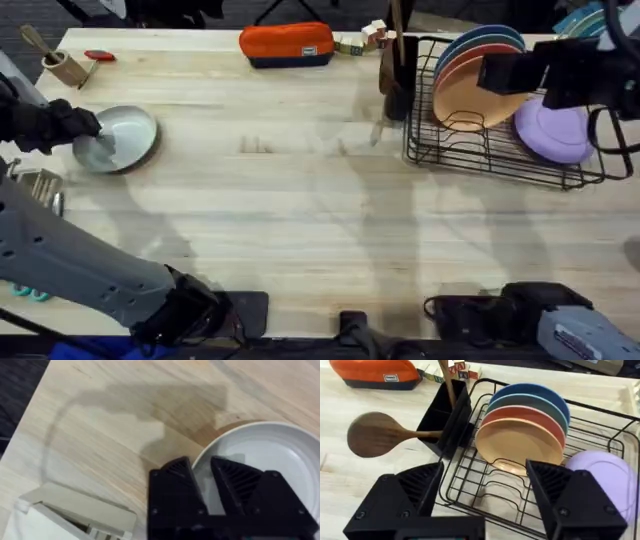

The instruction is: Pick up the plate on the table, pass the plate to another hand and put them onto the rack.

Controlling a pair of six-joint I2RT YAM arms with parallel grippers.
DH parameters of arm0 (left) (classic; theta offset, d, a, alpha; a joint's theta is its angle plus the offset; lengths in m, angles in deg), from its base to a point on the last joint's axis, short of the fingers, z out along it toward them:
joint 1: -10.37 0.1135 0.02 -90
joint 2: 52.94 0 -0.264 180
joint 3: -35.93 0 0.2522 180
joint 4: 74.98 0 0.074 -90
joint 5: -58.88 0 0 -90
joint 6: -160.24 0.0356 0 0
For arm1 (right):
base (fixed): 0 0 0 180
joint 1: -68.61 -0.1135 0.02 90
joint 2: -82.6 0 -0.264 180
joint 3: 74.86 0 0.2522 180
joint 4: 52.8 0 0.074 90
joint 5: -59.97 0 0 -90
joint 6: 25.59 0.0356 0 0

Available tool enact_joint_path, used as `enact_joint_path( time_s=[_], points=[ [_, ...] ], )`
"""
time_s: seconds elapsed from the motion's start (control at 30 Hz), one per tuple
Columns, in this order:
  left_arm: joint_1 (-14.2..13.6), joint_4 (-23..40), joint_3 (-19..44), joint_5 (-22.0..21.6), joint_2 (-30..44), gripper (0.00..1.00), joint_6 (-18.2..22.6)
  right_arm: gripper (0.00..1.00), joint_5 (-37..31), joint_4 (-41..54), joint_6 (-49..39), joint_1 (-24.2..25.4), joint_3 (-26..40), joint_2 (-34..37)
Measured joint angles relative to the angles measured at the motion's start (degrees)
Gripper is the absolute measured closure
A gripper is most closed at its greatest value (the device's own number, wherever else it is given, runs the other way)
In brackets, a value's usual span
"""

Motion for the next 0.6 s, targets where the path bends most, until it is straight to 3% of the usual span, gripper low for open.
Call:
enact_joint_path(
  time_s=[0.17,0.4,0.6],
  points=[
    [0.0,0.3,0.1,2.0,0.0,0.859,0.0,0.009,0.0,-0.1,0.0,0.0,0.0,1.0],
    [0.1,0.7,0.3,3.4,-0.2,0.95,-0.1,0.009,0.0,-0.6,0.0,0.0,0.0,2.2],
    [0.1,1.5,0.3,4.0,-1.3,0.954,-0.1,0.009,0.0,-3.2,0.0,0.0,0.0,2.1]
  ],
)
